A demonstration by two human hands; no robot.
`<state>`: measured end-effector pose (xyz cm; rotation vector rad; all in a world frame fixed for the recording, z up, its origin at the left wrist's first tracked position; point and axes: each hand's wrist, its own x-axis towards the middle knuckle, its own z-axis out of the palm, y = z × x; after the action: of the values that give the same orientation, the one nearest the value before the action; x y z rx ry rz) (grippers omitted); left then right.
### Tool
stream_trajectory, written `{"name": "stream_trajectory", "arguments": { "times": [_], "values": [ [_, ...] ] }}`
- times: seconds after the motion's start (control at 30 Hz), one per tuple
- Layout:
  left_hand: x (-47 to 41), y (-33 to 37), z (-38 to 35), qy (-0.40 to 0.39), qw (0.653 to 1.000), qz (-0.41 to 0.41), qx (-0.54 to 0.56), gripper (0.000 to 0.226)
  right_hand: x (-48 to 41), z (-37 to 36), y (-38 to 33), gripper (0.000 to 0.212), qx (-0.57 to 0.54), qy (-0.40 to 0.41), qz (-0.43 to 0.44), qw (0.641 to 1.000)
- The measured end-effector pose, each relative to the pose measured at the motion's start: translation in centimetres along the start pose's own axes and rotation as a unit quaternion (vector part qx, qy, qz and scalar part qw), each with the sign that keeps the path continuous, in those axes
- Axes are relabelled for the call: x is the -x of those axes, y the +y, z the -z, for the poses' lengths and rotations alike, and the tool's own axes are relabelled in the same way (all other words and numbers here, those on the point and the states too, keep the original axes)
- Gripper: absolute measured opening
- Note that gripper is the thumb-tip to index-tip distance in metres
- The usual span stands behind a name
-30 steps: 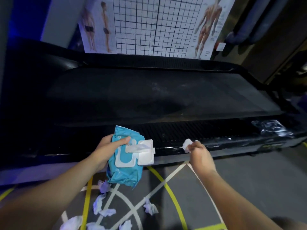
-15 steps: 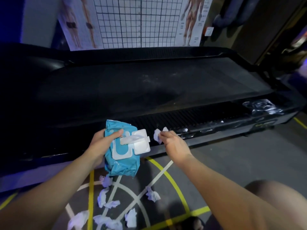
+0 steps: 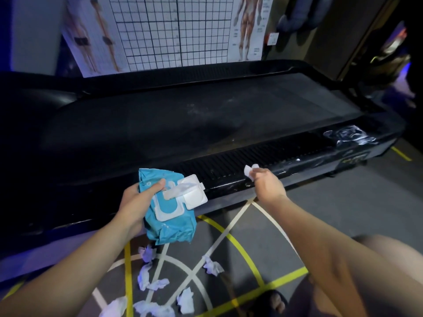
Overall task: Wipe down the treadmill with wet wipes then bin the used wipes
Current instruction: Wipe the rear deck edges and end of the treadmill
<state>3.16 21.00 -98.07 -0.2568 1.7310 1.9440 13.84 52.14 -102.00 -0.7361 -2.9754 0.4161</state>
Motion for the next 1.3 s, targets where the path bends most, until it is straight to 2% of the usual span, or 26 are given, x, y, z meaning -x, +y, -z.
{"name": "stream_trajectory", "arguments": {
  "times": [0.07, 0.13, 0.33, 0.47, 0.57, 0.67, 0.77, 0.97, 1.13, 1.3],
  "values": [
    [0.5, 0.5, 0.3, 0.001, 1.000, -0.005, -0.002, 0.020, 0.0, 0.8, 0.5, 0.041, 0.041, 0.012, -0.023, 0.999],
    [1.0, 1.0, 0.8, 0.004, 1.000, -0.010, -0.002, 0.021, 0.0, 1.3, 1.1, 0.036, 0.070, 0.017, -0.039, 0.997],
    [2.0, 2.0, 2.9, 0.067, 0.997, -0.017, 0.015, 0.021, 0.2, 1.7, 0.0, 0.026, 0.066, 0.062, -0.135, 0.987],
    [2.0, 1.9, 4.7, 0.099, 0.995, -0.020, 0.013, 0.023, 1.1, 0.2, -2.6, 0.021, 0.022, 0.086, -0.049, 0.995],
    [2.4, 1.5, 5.4, 0.104, 0.994, -0.024, -0.003, 0.016, 1.9, -1.8, -5.6, 0.020, -0.001, 0.050, 0.061, 0.997],
    [2.8, 1.1, 6.3, 0.110, 0.994, -0.025, -0.015, 0.019, 2.5, -3.7, -8.3, 0.020, 0.012, 0.013, 0.110, 0.994],
    [3.1, 0.9, 7.3, 0.119, 0.993, -0.023, -0.015, 0.023, 2.4, -4.5, -9.5, 0.020, 0.019, 0.008, 0.128, 0.992],
    [3.5, 1.0, 9.4, 0.155, 0.987, -0.037, -0.027, 0.020, 2.2, -4.2, -9.0, 0.007, -0.023, 0.067, 0.137, 0.988],
    [3.5, 1.0, 10.1, 0.155, 0.986, -0.053, -0.024, 0.023, 1.3, -2.8, -6.0, 0.008, -0.021, 0.076, 0.044, 0.996],
    [3.6, 0.8, 10.3, 0.153, 0.987, -0.050, -0.022, 0.023, 0.0, -1.5, -1.6, 0.017, -0.074, 0.098, -0.163, 0.979]
  ]
}}
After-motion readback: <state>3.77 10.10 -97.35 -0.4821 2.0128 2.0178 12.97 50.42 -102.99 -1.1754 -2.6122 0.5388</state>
